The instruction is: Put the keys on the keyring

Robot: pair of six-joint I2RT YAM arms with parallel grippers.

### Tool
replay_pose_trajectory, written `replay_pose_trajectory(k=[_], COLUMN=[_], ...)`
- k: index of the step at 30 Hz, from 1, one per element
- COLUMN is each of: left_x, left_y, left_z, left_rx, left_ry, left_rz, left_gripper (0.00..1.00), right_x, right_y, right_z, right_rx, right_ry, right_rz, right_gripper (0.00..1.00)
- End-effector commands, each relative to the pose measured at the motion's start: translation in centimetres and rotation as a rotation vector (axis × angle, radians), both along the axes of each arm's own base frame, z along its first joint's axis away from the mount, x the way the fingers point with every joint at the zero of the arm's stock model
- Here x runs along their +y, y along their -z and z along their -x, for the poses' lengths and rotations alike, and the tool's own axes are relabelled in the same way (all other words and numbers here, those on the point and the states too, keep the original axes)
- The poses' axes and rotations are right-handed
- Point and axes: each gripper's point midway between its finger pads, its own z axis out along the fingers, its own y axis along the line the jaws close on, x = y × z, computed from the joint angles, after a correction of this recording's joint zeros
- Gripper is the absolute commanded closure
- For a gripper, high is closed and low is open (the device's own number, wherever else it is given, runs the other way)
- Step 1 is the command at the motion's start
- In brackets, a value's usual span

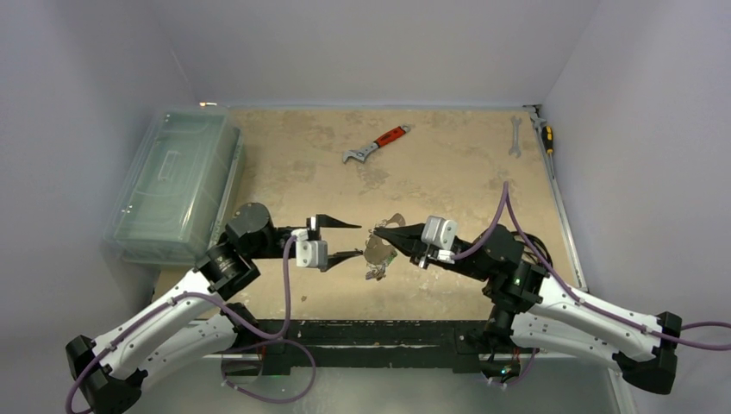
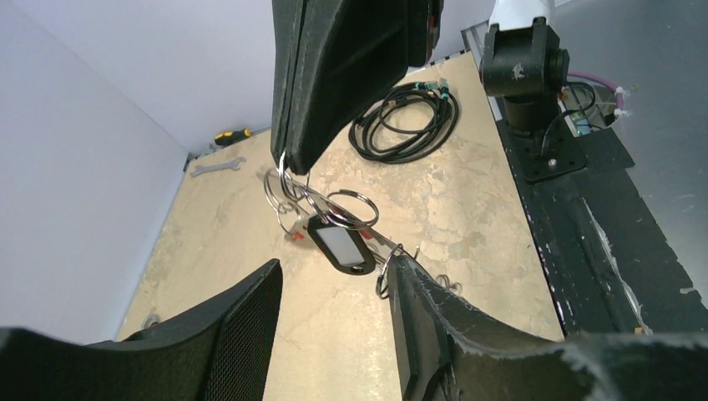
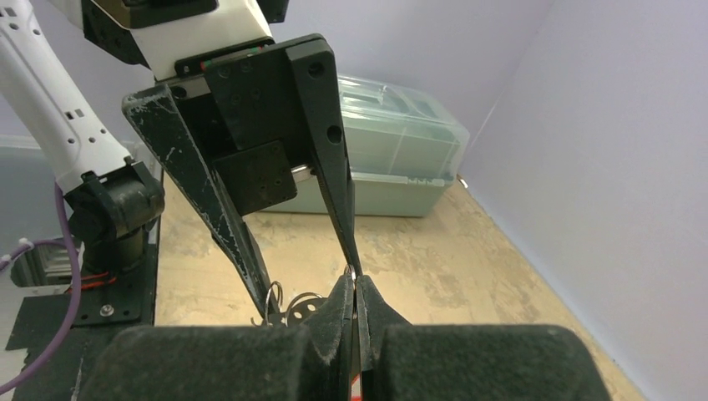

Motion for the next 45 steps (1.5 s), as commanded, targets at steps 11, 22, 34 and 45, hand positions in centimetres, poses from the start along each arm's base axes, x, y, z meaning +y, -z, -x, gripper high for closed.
replay_pose_trajectory(k=[11, 22, 34, 45], left_x=[0.8, 2.0, 3.0, -0.5], left_y=[2.1, 0.1, -0.9, -1.5], left_z=[0.8, -0.9, -1.1, 3.8], left_rx=[-0.049, -0.13, -0.175, -0.001], left_ry=[0.029, -0.103, -0.154, 0.234], left_rz=[-0.062, -0.021, 0.011, 0.063], left_gripper=[0.49, 0.57, 0.64, 0.62], right_x=[-2.6, -1.7, -1.7, -0.9], right_y=[-7.0, -6.2, -6.6, -6.8], right_z=[-0.6, 1.1, 1.5, 1.8], right_rx=[-0.093, -0.1, -0.114, -0.088], right_ry=[0.097, -0.012, -0.031, -0.064], right_rz=[-0.175, -0.131, -0.112, -0.159], right_gripper=[1.0, 1.0, 1.0, 1.0])
